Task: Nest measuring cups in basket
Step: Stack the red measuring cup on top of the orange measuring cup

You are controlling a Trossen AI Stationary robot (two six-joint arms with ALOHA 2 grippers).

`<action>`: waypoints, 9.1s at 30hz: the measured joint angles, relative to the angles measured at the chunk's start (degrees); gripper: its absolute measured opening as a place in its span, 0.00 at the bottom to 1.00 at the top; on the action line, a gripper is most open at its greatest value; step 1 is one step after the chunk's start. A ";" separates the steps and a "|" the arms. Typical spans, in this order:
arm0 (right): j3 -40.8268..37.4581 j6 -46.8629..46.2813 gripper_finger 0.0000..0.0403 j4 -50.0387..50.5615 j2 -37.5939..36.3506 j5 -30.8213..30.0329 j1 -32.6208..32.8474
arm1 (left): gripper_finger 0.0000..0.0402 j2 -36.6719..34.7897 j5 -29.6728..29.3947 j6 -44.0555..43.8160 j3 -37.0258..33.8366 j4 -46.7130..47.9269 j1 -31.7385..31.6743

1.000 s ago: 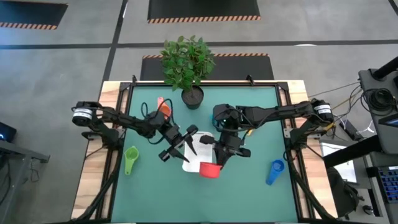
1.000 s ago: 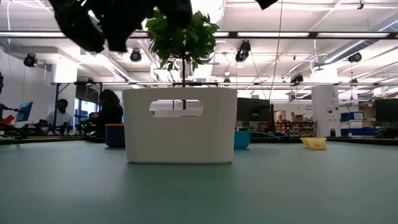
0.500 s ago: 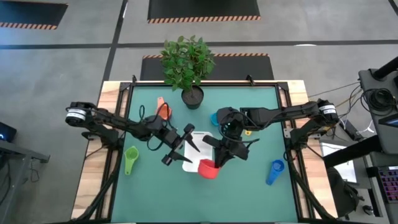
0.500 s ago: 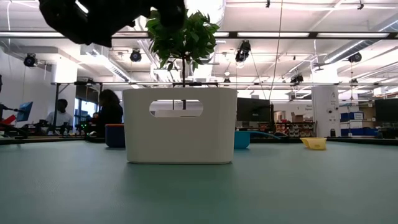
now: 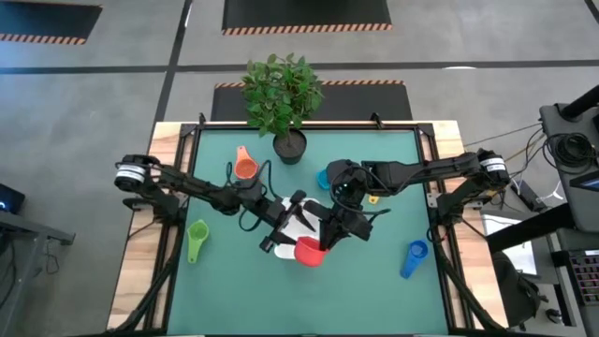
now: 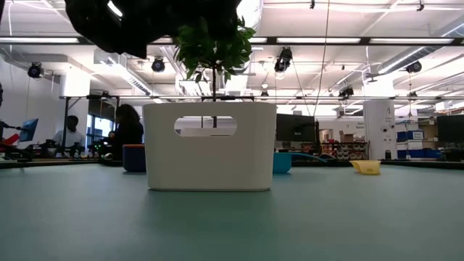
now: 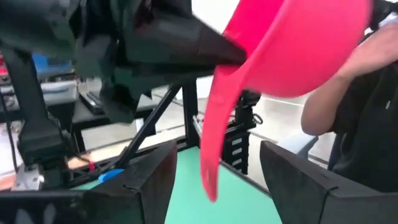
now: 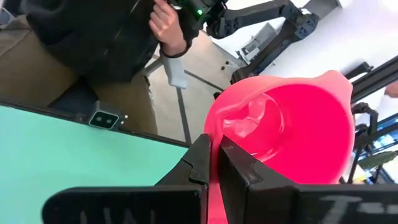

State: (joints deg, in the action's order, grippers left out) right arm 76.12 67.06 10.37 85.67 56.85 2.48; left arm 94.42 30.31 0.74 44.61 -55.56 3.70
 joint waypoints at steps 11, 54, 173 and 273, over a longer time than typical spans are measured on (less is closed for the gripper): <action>-0.03 -1.62 0.02 -0.12 0.02 -0.06 0.00 | 0.27 0.76 -5.55 0.79 0.69 0.10 0.42; 1.63 -22.25 0.26 -1.51 -3.78 -3.10 -2.70 | 0.00 -10.27 -7.58 14.75 0.58 20.11 1.92; 1.39 -27.90 0.25 28.18 -13.49 -4.89 -2.86 | 0.03 -23.54 -50.38 10.05 12.29 124.34 -9.88; -15.43 -25.73 0.02 27.85 -20.70 -14.96 -4.42 | 0.00 -40.11 -48.74 -27.77 -8.57 91.11 -33.00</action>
State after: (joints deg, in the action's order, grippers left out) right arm 60.70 41.33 38.22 64.97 41.90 -1.94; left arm 54.31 -18.43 -27.03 36.04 35.55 -29.30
